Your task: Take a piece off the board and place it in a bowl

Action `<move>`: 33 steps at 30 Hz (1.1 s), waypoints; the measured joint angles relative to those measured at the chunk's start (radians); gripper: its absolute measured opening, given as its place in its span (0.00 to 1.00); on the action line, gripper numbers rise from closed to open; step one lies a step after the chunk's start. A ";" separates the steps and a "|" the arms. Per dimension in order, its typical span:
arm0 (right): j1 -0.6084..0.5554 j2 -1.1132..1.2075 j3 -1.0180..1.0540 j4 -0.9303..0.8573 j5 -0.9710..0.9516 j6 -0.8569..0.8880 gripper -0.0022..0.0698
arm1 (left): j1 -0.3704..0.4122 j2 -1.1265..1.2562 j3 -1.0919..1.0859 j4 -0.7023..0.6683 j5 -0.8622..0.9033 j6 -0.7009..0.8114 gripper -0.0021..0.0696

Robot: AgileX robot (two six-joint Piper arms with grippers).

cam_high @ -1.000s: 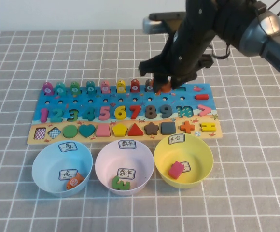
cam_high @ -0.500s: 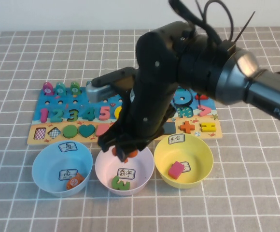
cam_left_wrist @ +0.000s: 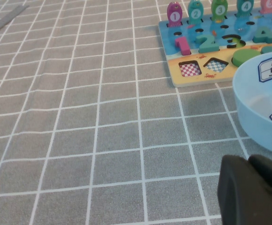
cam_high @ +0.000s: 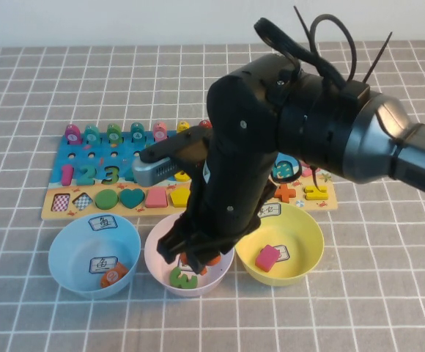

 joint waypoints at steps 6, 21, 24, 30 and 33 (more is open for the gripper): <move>0.002 0.033 0.000 0.017 -0.028 0.000 0.45 | 0.000 0.000 0.000 0.000 0.000 0.000 0.03; 0.002 0.092 0.000 0.006 -0.060 -0.002 0.45 | 0.000 0.000 0.000 0.000 0.000 0.000 0.03; 0.002 0.092 0.000 -0.012 -0.074 -0.004 0.45 | 0.000 0.000 0.000 0.000 0.000 0.000 0.03; 0.002 0.103 0.000 -0.028 -0.089 -0.004 0.45 | 0.000 0.000 0.000 0.000 0.000 0.000 0.03; 0.002 0.113 0.000 -0.030 -0.089 -0.004 0.45 | 0.000 0.000 0.000 0.000 0.000 0.000 0.03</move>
